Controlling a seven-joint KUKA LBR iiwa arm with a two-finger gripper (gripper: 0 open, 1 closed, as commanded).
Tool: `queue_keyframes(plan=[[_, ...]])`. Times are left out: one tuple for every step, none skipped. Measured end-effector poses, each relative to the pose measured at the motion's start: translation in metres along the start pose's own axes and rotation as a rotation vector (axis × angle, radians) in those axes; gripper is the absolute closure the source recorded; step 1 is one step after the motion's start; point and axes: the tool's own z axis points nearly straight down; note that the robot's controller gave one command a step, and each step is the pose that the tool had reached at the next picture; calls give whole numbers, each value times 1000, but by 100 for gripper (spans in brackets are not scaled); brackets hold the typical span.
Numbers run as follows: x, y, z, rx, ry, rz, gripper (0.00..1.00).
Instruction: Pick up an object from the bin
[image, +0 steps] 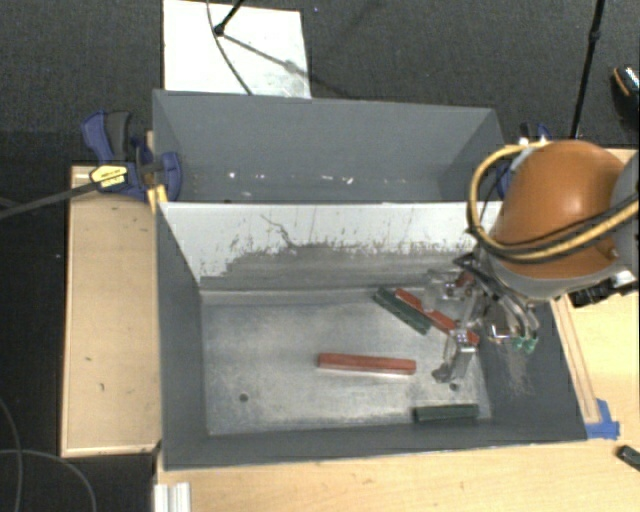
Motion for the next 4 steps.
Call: queue_keyframes(plan=[[-58,22,132,-1,7,-56,0],[-36,36,151,-1,4,-115,0],[-37,35,149,-1,1,-114,100],[-37,27,-7,1,-8,-321,100]])
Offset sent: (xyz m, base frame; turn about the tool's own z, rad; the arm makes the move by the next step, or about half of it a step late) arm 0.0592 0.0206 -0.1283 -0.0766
